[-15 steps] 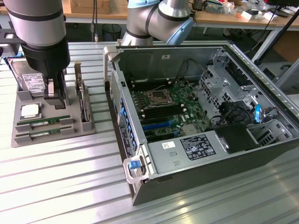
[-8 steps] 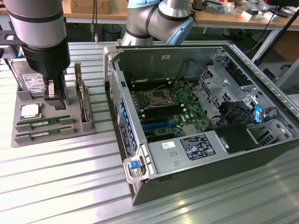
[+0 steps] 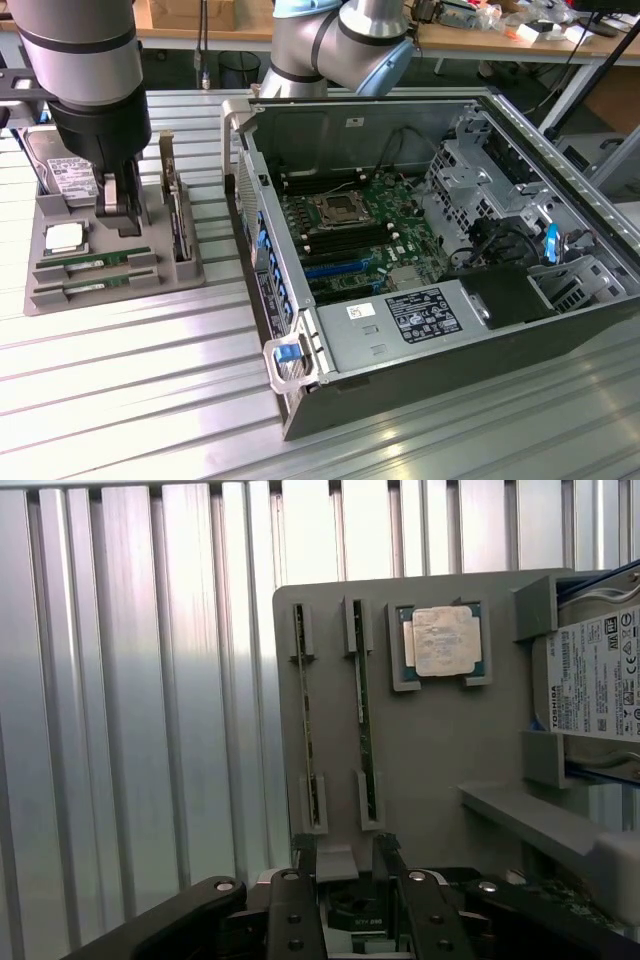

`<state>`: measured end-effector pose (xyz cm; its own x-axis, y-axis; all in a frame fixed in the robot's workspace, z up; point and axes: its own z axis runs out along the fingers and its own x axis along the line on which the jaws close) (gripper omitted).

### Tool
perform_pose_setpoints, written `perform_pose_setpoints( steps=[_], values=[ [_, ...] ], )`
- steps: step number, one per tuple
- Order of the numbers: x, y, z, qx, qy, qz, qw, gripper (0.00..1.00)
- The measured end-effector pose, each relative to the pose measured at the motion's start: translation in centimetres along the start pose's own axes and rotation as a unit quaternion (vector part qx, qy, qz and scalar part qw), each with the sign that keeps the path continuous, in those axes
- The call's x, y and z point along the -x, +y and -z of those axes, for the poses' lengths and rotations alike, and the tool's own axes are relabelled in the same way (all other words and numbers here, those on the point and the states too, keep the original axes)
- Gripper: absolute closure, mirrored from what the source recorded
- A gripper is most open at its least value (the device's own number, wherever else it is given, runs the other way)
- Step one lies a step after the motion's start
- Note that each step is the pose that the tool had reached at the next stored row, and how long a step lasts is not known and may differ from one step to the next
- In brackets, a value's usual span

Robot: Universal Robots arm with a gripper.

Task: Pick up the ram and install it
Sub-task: 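Pick up the ram and move it above insertion slot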

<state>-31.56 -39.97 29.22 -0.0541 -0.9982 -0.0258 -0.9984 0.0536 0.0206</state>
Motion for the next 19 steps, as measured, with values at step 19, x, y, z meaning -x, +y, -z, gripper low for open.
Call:
perform_pose_setpoints(
  steps=[19],
  values=[
    [-0.01, -0.01, -0.49, 0.0, -0.0006, 0.0, 1.0, 0.64]
  ],
)
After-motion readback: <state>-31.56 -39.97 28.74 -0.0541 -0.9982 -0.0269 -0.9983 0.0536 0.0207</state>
